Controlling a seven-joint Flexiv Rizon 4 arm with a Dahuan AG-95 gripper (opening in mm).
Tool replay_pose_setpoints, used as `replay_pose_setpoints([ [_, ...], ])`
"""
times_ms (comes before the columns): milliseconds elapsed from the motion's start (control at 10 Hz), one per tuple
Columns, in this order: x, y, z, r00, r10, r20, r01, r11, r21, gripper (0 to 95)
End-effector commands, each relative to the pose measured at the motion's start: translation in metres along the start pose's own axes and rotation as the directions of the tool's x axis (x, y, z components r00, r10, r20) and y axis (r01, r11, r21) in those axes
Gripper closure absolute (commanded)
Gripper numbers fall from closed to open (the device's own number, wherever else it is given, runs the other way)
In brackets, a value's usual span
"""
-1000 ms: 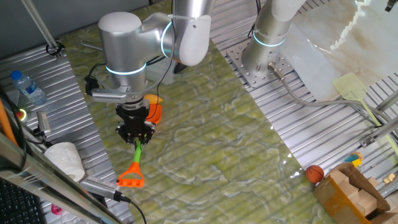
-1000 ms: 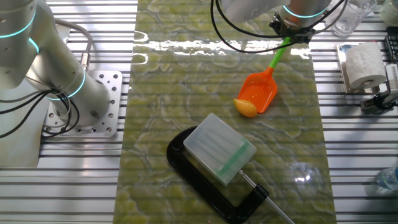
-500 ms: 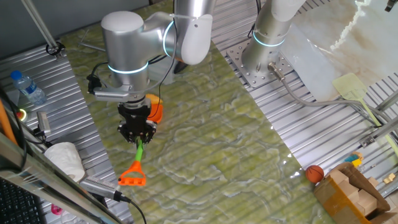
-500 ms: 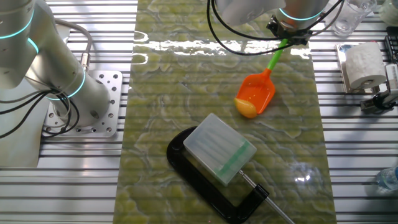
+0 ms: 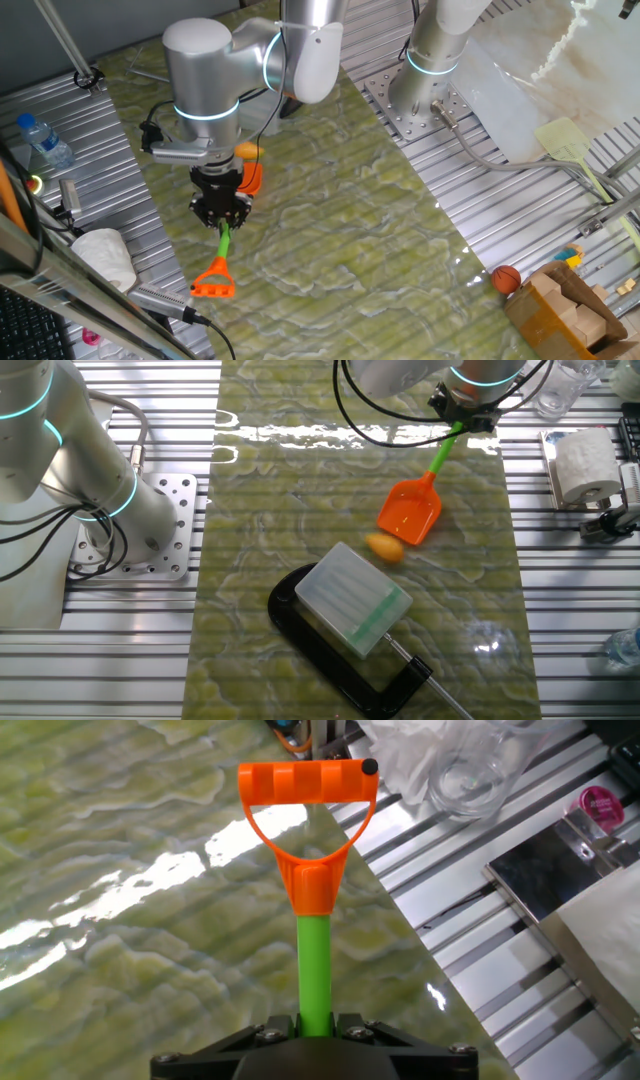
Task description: Use a shovel to scoop up an object
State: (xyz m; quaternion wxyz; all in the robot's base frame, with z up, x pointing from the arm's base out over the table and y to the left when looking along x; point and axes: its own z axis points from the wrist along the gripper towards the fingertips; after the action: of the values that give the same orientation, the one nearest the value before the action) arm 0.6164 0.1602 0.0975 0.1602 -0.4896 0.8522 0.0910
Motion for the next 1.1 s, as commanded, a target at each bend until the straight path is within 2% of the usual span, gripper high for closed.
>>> replay_pose_setpoints([
  [100, 0.002, 0.001, -0.003, 1.000, -0.003, 0.002, 0.003, 1.000, -0.003, 95.0],
  [1100, 0.025, 0.014, -0.007, 1.000, -0.018, -0.004, 0.018, 1.000, 0.006, 95.0],
])
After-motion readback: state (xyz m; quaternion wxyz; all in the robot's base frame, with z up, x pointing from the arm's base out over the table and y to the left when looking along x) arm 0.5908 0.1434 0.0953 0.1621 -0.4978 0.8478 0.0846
